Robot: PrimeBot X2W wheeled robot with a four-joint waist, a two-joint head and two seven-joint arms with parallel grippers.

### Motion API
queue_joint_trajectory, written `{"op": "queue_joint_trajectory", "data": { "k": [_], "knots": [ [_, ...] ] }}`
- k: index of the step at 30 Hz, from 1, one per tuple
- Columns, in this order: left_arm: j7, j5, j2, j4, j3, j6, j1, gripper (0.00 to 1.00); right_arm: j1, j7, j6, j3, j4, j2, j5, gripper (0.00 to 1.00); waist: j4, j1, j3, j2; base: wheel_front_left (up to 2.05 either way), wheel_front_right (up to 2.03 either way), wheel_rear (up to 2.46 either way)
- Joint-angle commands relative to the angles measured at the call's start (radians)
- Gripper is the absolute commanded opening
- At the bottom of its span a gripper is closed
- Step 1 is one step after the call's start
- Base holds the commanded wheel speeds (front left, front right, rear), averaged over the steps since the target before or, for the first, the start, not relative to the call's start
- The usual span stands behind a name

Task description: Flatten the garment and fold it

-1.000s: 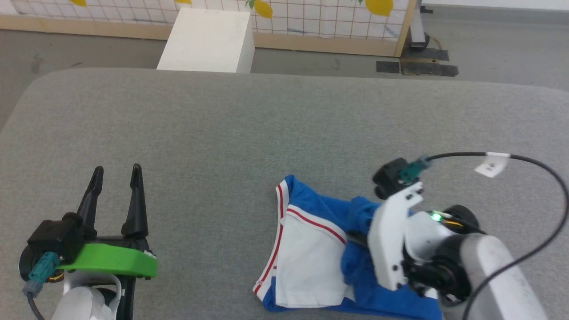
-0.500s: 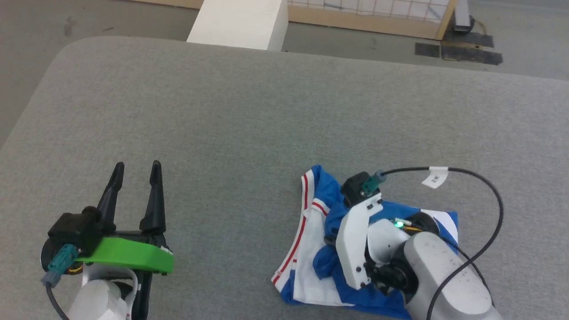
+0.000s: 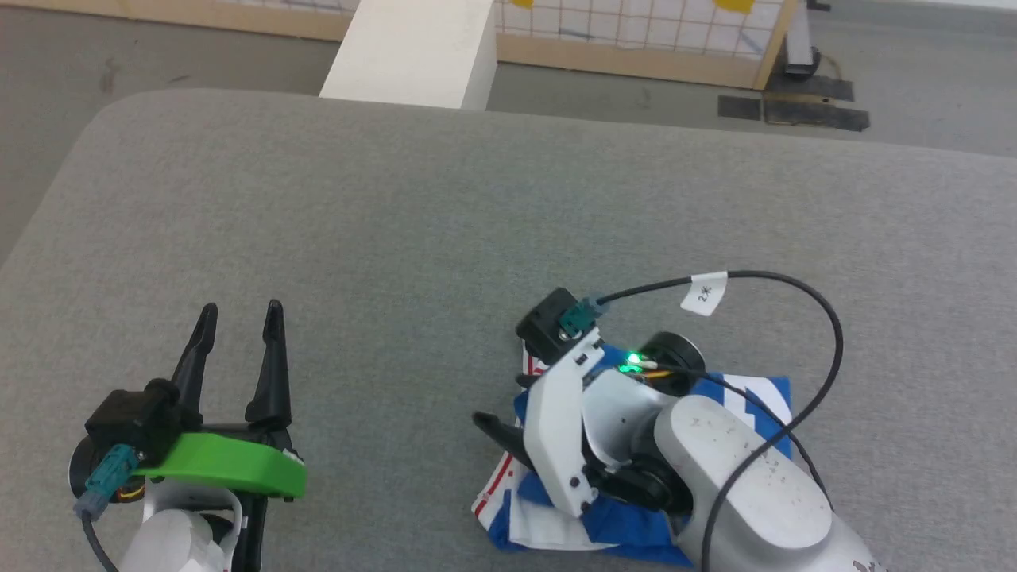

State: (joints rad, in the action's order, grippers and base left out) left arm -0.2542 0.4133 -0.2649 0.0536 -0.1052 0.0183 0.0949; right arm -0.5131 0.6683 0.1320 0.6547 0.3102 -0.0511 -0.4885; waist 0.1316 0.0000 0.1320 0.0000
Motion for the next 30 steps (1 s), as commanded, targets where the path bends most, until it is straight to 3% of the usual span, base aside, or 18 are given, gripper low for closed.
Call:
{"op": "queue_joint_trajectory", "data": {
  "k": [1,6,15,18,24,30],
  "knots": [
    [-0.007,-0.004,-0.005,-0.003,0.005,0.003,-0.014,1.0,-0.017,-0.006,-0.001,0.008,-0.034,0.001,-0.006,1.0,-0.033,0.0,-0.028,0.0,0.0,0.0,0.0],
    [-0.007,-0.005,-0.012,-0.015,0.016,-0.01,-0.038,1.0,0.007,-0.023,-0.001,-0.061,-0.135,0.001,0.029,1.0,-0.087,0.0,-0.056,0.0,0.0,0.0,0.0],
    [-0.008,-0.008,-0.02,-0.058,0.056,-0.044,-0.076,1.0,0.207,0.049,-0.001,-0.421,-0.295,-0.023,0.292,1.0,-0.164,0.0,-0.065,0.0,0.0,0.0,0.0],
    [-0.008,-0.011,-0.02,-0.067,0.059,-0.047,-0.08,1.0,0.288,0.093,-0.001,-0.496,-0.33,-0.031,0.351,1.0,-0.17,0.0,-0.06,0.0,0.0,0.0,0.0],
    [-0.008,-0.015,-0.016,-0.072,0.052,-0.042,-0.074,1.0,0.4,0.146,-0.001,-0.549,-0.316,-0.028,0.398,1.0,-0.161,0.0,-0.041,0.0,0.0,0.0,0.0],
    [-0.008,-0.005,-0.008,-0.069,0.05,-0.036,-0.06,1.0,0.406,0.134,-0.001,-0.531,-0.227,-0.009,0.382,1.0,-0.148,0.0,-0.018,0.0,0.0,0.0,0.0]
  ]
}}
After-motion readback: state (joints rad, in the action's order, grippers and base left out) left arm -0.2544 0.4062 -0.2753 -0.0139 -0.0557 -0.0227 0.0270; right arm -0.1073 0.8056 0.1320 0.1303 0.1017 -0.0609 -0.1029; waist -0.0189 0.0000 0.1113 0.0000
